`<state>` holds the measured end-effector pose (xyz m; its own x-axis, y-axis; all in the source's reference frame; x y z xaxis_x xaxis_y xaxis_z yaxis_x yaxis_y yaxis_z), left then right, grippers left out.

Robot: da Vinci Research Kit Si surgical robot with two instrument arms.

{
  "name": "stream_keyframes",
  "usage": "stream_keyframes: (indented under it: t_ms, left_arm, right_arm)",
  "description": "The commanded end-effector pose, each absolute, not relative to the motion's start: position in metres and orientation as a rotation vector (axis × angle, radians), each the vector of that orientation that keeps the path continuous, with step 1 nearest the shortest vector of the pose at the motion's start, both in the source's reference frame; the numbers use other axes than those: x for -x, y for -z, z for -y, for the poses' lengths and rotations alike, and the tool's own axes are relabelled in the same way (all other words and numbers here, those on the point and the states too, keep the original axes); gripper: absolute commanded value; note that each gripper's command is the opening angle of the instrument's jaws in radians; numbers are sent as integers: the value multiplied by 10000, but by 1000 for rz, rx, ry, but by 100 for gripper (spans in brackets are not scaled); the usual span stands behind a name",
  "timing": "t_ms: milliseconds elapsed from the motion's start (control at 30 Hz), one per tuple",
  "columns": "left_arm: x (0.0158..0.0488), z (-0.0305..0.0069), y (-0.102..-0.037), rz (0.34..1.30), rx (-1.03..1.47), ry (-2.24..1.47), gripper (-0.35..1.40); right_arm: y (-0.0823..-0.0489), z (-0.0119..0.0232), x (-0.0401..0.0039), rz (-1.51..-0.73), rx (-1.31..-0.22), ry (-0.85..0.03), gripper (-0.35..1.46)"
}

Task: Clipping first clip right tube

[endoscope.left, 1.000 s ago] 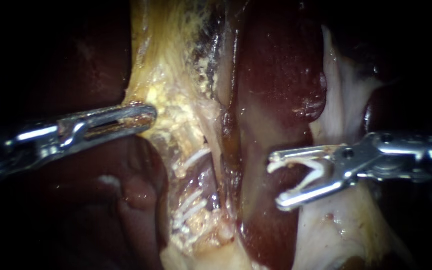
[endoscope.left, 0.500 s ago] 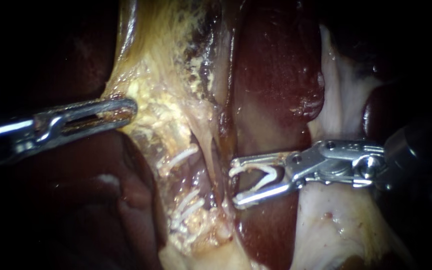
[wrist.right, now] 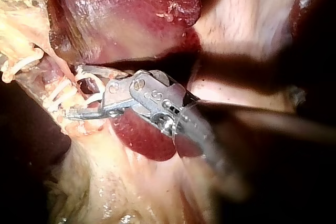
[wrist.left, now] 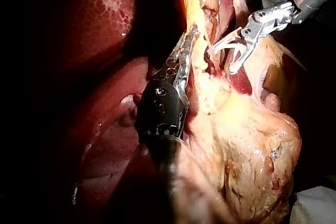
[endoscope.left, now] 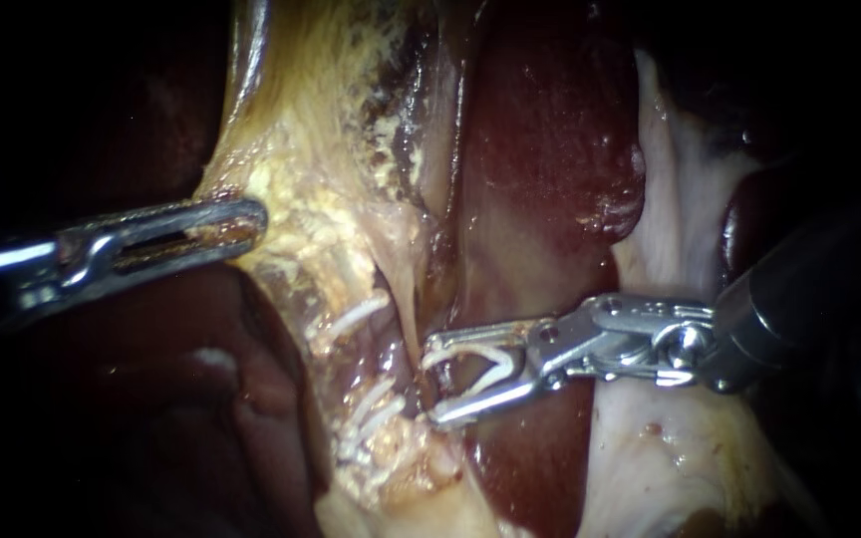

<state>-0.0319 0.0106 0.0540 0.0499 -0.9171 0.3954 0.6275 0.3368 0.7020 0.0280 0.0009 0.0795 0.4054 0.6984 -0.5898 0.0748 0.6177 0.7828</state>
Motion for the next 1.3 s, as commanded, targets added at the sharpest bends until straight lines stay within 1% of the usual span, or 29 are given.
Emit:
stream_keyframes:
  t_ms: [33,200,300,400,433,467,533,633,767,900,1067,1300]
  left_arm:
    - [319,-106,-539,930,-383,1218,-35]
    - [319,-106,-536,929,-383,1219,-35]
    - [319,-106,-535,929,-383,1219,-35]
    - [318,-106,-535,929,-384,1219,-35]
    - [318,-106,-535,929,-384,1219,-35]
    - [318,-106,-535,929,-384,1219,-35]
    - [317,-106,-535,930,-384,1218,-35]
    - [317,-106,-535,930,-384,1218,-35]
    - [316,-107,-536,930,-385,1218,-35]
    - [316,-108,-537,930,-385,1218,-35]
    - [316,-109,-539,930,-385,1218,-35]
    - [316,-110,-541,930,-385,1218,-35]
  right_arm:
    - [-798,-9,-282,-1101,-838,-456,60]
    - [-807,-3,-292,-1101,-845,-443,60]
    - [-807,-2,-297,-1102,-873,-414,60]
    - [-803,-2,-296,-1117,-955,-336,58]
    - [-801,-1,-294,-1132,-990,-299,56]
    - [-800,-1,-293,-1144,-1005,-283,55]
    - [-796,2,-290,-1196,-1062,-222,52]
    - [-791,6,-291,-1232,-1106,-167,51]
    - [-786,11,-293,-1247,-1122,-134,51]
    - [-783,17,-296,-1247,-1139,-103,51]
    - [-782,25,-309,-1247,-1134,-101,50]
    - [-784,28,-327,-1249,-1131,-104,48]
